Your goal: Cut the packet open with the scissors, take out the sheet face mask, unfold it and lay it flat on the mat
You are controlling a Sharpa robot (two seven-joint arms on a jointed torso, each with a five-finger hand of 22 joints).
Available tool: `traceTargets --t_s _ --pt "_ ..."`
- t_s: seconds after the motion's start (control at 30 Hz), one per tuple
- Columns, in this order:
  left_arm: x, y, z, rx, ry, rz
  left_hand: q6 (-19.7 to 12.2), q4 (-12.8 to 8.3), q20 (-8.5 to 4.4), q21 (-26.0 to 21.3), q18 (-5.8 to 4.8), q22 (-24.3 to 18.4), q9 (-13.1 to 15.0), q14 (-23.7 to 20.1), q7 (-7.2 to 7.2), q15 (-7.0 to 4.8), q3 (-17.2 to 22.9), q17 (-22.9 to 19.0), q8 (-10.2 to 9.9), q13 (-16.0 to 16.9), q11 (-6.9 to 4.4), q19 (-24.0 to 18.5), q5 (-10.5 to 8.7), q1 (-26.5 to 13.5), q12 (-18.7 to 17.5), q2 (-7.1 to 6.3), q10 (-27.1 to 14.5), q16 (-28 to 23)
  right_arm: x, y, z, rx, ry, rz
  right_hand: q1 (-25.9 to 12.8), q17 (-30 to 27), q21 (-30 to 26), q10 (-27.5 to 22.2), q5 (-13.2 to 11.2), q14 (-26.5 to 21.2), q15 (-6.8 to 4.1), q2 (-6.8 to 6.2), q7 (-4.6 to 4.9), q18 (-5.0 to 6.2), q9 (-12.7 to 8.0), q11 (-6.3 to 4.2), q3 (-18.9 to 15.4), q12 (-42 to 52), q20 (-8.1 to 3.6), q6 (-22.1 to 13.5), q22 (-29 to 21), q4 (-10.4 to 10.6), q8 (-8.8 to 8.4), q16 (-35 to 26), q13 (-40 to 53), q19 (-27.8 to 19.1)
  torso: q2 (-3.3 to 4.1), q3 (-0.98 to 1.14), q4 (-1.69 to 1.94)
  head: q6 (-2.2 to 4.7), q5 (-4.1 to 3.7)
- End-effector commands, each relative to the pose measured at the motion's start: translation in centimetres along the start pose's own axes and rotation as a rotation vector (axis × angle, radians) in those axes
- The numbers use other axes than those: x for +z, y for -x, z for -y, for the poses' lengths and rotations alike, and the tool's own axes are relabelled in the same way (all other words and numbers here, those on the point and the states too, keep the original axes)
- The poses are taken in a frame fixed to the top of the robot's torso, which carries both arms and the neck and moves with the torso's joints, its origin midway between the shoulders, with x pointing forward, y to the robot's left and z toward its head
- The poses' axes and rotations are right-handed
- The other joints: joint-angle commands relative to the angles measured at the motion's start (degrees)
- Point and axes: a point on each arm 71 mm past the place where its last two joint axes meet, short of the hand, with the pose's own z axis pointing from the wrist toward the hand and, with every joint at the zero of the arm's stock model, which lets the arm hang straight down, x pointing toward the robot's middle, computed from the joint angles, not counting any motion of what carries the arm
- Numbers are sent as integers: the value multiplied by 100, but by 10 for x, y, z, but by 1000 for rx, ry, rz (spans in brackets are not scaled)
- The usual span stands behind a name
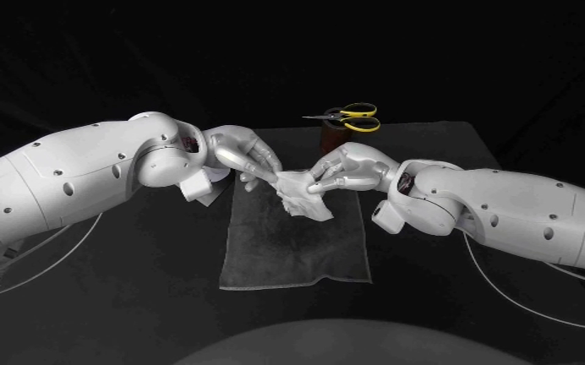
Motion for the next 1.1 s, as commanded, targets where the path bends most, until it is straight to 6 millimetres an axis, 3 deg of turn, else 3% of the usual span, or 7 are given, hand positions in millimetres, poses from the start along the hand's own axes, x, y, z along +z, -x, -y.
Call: traceTargets --t_s 0.03,0.73,0.97,1.1 --pt "1 2 1 -10 -4 39 88 22 -7 44 59 33 10 49 61 -3 -10 30 -1 10 -15 78 12 -26 27 9 22 37 0 3 -2 -5 20 31 -17 8 43 50 21 57 -5 -31 -27 83 283 -11 48 -26 -2 -16 10 -1 38 -18 8 27 0 -4 1 -18 -2" --pt "3 6 3 -48 -14 108 54 70 -13 53 56 31 16 71 75 -1 -17 8 -27 20 -6 107 12 -71 26 -6 -11 49 1 4 -4 9 27 45 -44 18 62 77 21 73 -9 -46 -28 81 292 -13 133 -44 -7 -18 28 5 54 -27 12 29 -1 0 -3 -22 6" --pt "3 7 4 -58 -15 118 -92 116 2 24 54 -9 -47 -11 114 30 -30 -147 -162 22 37 95 12 -77 -6 13 -108 14 1 4 -4 17 27 52 -48 20 66 81 21 76 -10 -47 -28 81 294 -13 148 -47 -8 -18 32 6 57 -29 12 30 0 -1 -1 -14 21" --pt "4 7 4 -61 -14 123 -256 134 42 -11 50 -31 -233 -263 176 85 -31 -513 -387 8 102 66 12 -58 -68 -6 -231 -86 1 5 -4 24 28 59 -51 21 68 83 21 77 -11 -49 -28 81 295 -14 158 -49 -9 -19 34 6 58 -30 13 29 -1 -2 -1 -5 33"
